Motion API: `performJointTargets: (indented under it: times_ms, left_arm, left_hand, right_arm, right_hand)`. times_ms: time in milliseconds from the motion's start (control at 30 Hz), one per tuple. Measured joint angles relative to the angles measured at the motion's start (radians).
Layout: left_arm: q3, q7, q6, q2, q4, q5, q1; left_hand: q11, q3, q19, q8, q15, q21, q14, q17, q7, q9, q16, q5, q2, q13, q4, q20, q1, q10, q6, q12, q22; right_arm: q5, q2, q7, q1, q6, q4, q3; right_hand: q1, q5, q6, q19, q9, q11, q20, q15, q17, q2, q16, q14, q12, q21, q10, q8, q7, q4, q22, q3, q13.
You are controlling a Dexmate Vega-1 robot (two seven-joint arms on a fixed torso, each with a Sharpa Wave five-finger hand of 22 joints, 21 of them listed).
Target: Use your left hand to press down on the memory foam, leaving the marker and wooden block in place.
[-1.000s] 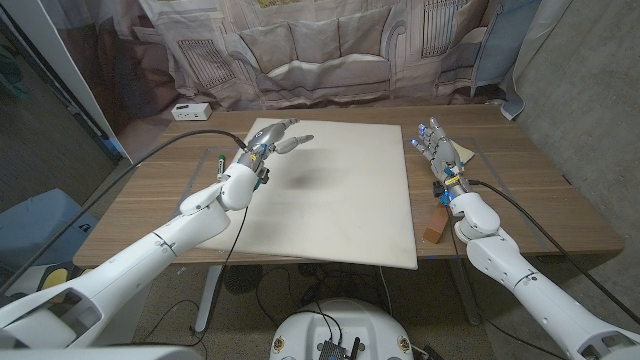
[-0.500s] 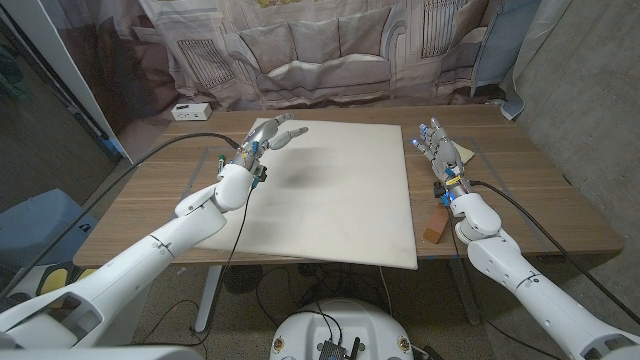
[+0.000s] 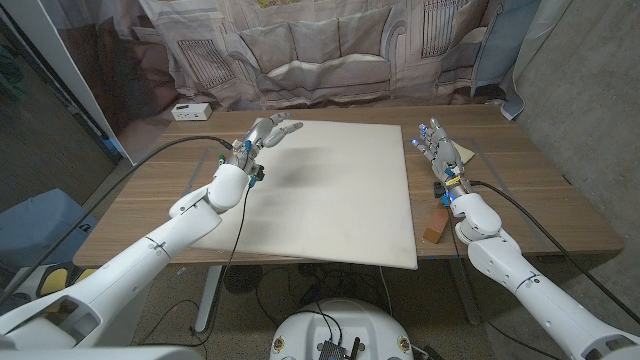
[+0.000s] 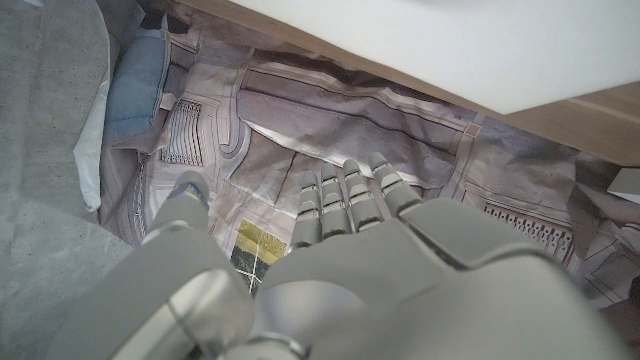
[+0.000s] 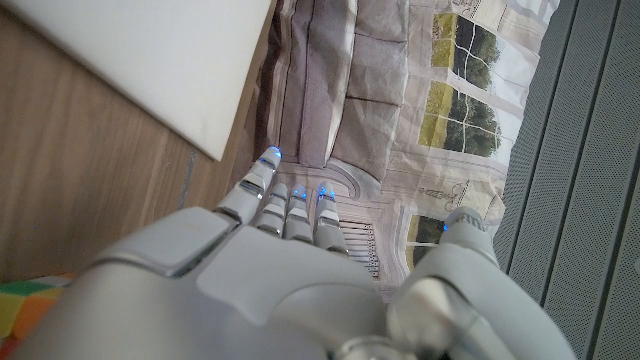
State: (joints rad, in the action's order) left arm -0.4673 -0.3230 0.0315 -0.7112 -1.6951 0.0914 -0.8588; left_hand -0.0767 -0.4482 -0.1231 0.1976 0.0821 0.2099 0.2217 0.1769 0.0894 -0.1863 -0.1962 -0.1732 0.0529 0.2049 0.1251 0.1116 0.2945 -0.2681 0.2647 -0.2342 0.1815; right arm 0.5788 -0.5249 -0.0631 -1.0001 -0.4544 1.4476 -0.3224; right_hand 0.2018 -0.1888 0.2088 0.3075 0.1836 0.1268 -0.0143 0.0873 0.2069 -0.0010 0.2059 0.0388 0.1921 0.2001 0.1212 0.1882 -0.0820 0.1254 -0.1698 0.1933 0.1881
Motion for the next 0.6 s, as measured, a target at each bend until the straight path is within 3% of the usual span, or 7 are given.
performJointTargets:
  times_ms: [600]
  left_arm:
    - [0.045,0.068,0.094,0.043,0.051,-0.204,-0.012]
  left_hand:
    - [-0.013,0.008,-0.005,0.0,0.013,0.0,0.013,0.003,0.0,0.003,0.0,0.0,0.001,0.0,-0.008,0.005,-0.022,-0.013,0.0,-0.008,0.0]
  right_arm:
    - [0.004,-0.008,0.03,0.025,0.0,-0.016,-0.006]
  right_hand:
    - [0.0,0.0,0.0,0.0,0.0,0.0,0.0,0.0,0.0,0.0,0.0,0.0,0.0,0.0,0.0,0.0,0.0,0.0,0.0,0.0,0.0]
